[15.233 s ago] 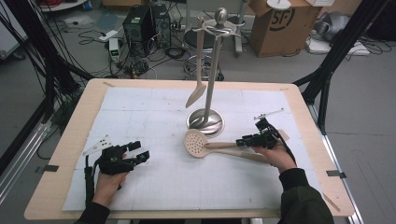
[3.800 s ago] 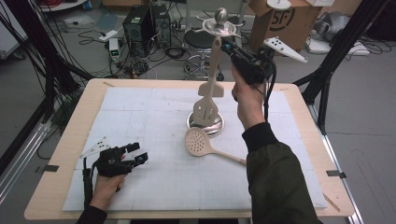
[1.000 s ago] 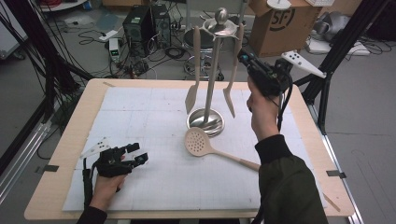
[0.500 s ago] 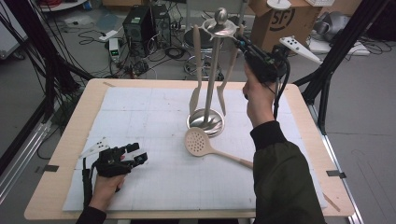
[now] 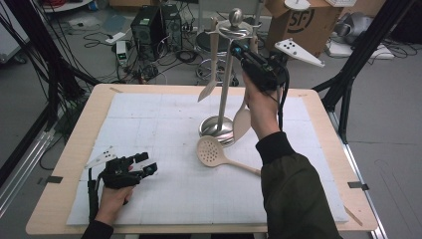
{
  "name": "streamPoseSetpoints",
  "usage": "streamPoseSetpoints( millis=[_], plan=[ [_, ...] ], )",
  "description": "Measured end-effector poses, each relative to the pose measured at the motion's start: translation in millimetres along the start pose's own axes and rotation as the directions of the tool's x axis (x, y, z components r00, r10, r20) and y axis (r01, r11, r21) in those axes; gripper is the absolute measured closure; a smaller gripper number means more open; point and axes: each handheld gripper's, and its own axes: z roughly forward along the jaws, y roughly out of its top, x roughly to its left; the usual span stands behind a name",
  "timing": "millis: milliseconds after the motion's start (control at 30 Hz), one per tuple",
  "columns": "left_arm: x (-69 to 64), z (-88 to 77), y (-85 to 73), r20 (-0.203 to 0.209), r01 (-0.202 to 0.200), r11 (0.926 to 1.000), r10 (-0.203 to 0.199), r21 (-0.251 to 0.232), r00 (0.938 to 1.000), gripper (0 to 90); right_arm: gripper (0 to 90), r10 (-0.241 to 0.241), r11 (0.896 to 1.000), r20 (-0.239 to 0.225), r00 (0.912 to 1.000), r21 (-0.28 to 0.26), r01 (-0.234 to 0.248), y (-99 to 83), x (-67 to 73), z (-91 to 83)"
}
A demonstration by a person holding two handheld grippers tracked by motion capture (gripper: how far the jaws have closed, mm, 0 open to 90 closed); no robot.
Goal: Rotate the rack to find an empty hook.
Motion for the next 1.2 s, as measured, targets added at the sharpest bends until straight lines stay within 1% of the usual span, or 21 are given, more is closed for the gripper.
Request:
streamPoseSetpoints(
  millis=[100, 200, 333, 367, 400, 433, 533, 567, 600, 667, 733, 800, 833, 900, 1000, 1100, 1200],
  plan=[
    [0.0, 0.1, 0.0, 0.000, -0.001, 1.0000, 0.001, -0.001, 1.0000, 25.1, 89.4, -0.002, 1.000, -0.005, 1.0000, 0.013, 0.002, 0.1, -0.2, -0.1],
    [0.0, -0.2, 0.0, 0.001, -0.002, 1.0000, 0.002, 0.001, 1.0000, 25.0, 89.4, -0.006, 1.000, 0.002, 1.0000, 0.019, 0.006, -0.2, -1.6, -2.3],
    [-0.5, -0.3, -0.2, 0.001, -0.003, 1.0000, 0.003, 0.000, 1.0000, 25.1, 87.9, 0.002, 0.999, 0.010, 0.9999, 0.032, -0.002, -6.6, -4.5, -13.5],
    [-0.6, -0.2, -0.2, 0.001, -0.005, 1.0000, 0.005, 0.000, 1.0000, 25.0, 86.1, -0.001, 0.999, 0.013, 0.9999, 0.036, 0.001, -9.4, -6.0, -17.1],
    [-0.6, -0.2, -0.2, 0.000, -0.006, 1.0000, 0.006, 0.001, 1.0000, 25.1, 83.3, 0.004, 0.999, 0.014, 0.9999, 0.050, -0.005, -11.9, -7.3, -20.9],
    [-0.8, -0.2, -0.2, 0.000, -0.006, 1.0000, 0.006, 0.002, 1.0000, 25.1, 81.2, 0.008, 0.999, 0.013, 0.9999, 0.050, -0.009, -14.8, -8.8, -24.3],
    [-0.9, -0.2, -0.2, -0.005, -0.010, 0.9999, 0.010, 0.005, 0.9999, 25.0, 70.1, 0.030, 0.997, 0.003, 0.9996, 0.068, -0.030, -21.0, -14.6, -31.5],
    [-0.9, -0.1, -0.2, -0.005, -0.010, 0.9999, 0.010, 0.005, 0.9999, 25.1, 67.1, 0.041, 0.996, -0.002, 0.9992, 0.082, -0.040, -22.1, -15.9, -33.1],
    [-0.9, 0.0, -0.2, -0.007, -0.007, 1.0000, 0.007, 0.003, 1.0000, 25.1, 65.6, 0.039, 0.996, 0.000, 0.9992, 0.083, -0.039, -23.3, -16.6, -35.0],
    [-1.0, 0.2, -0.3, -0.007, -0.005, 1.0000, 0.005, 0.000, 1.0000, 25.1, 57.7, 0.042, 0.995, -0.002, 0.9991, 0.086, -0.042, -25.3, -17.2, -38.7],
    [-0.9, 0.1, -0.2, -0.008, -0.006, 1.0000, 0.006, 0.000, 0.9999, 25.1, 55.6, 0.044, 0.995, -0.015, 0.9989, 0.088, -0.042, -27.3, -17.6, -43.2],
    [-0.9, 0.0, -0.2, -0.009, -0.003, 1.0000, 0.003, -0.001, 1.0000, 25.1, 50.3, 0.039, 0.995, -0.025, 0.9989, 0.095, -0.037, -29.7, -17.9, -47.1],
    [-0.8, -0.2, -0.2, -0.006, -0.004, 1.0000, 0.004, 0.000, 1.0000, 25.0, 48.8, 0.045, 0.993, -0.028, 0.9986, 0.108, -0.042, -30.6, -17.7, -48.8],
    [-0.4, -0.2, -0.1, -0.008, -0.005, 1.0000, 0.005, -0.003, 1.0000, 25.0, 47.7, 0.050, 0.993, -0.041, 0.9979, 0.110, -0.045, -33.2, -17.3, -52.2],
    [-0.2, -0.3, -0.1, -0.007, -0.004, 1.0000, 0.004, -0.004, 1.0000, 25.1, 46.5, 0.051, 0.992, -0.044, 0.9977, 0.117, -0.045, -36.9, -16.3, -56.4],
    [-0.2, -0.3, -0.1, -0.005, -0.002, 1.0000, 0.002, 0.002, 1.0000, 25.1, 47.0, 0.041, 0.993, -0.021, 0.9989, 0.109, -0.039, -40.1, -16.3, -61.4],
    [-0.4, -0.2, -0.1, -0.006, -0.003, 1.0000, 0.003, 0.001, 1.0000, 25.0, 47.0, 0.048, 0.994, -0.012, 0.9988, 0.102, -0.047, -43.2, -17.6, -64.5]
  ],
)
